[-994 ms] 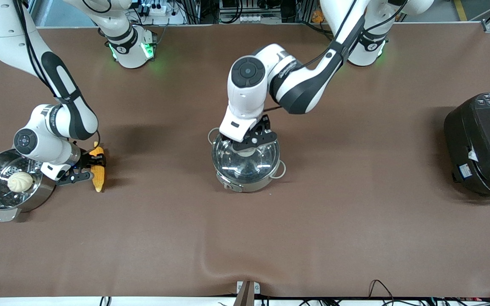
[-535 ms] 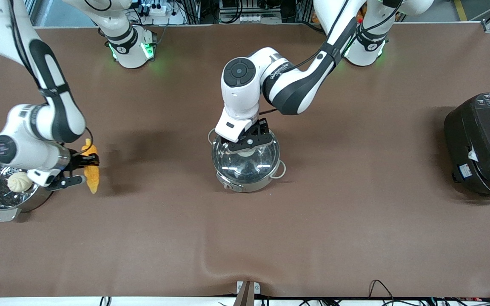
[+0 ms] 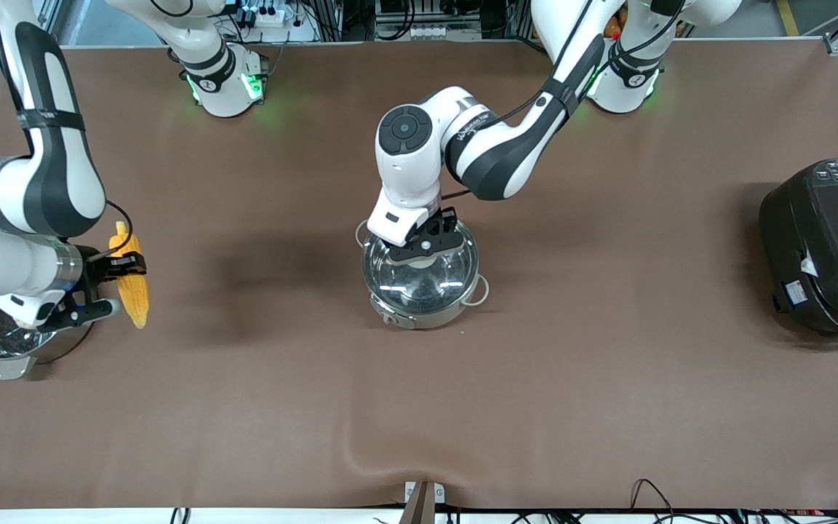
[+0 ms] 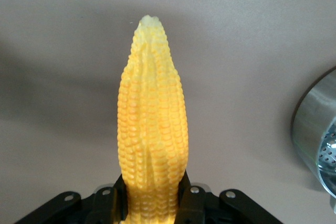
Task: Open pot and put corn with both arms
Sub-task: 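Lift the lid aside with the left gripper while the right gripper carries the corn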
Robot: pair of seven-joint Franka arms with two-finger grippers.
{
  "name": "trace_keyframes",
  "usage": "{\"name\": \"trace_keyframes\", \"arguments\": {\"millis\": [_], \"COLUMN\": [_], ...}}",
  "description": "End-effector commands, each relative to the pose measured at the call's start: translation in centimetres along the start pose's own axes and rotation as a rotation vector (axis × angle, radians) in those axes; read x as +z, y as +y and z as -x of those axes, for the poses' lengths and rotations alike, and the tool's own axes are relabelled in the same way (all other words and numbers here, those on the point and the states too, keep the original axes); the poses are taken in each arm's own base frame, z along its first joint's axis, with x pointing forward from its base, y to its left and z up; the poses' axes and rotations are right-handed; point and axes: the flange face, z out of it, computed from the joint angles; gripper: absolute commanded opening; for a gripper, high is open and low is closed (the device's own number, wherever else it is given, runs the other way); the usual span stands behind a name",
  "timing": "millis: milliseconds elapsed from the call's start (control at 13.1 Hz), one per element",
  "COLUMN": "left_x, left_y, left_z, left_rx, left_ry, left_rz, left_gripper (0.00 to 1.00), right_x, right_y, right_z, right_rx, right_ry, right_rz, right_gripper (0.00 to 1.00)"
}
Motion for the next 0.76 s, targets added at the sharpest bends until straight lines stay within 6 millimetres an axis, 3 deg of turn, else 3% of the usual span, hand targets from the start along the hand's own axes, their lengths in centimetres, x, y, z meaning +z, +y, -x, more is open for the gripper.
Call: {"name": "trace_keyframes", "arguments": {"millis": [0,229,382,535,688], "left_x": [0.8,1.4,1.1,0.6,0.5], "left_y": [0.4,0.7,0.7,0.6,0.6], "left_z": [-0.2,-0.3,-0.3,-0.3,-0.3], "left_rx": [0.011,0.005,0.003,0.001,0.0], "left_ry": [0.023,0.029,0.029,0.027,0.025], "left_rz": [-0.015,0.0,0.005,0.011,0.005], "left_gripper": [0.72,0.67,0.43,0.01,0.0], "right_x": [-1.1,-1.0,-0.9,-1.2,-1.4], "right_y": [-1.7,-2.5,-2.6,-2.6,-2.7], "right_z": [-0.8,-1.0,-1.1,-1.1,-1.0], "right_rx": [0.025,0.017,0.015,0.015,0.017], "right_ry": [-0.011,-0.014,-0.014,-0.013,-0.01], "right_rz": [-0.003,0.0,0.002,0.002,0.001], "right_gripper": [0.18,0.18,0.18,0.18,0.18]}}
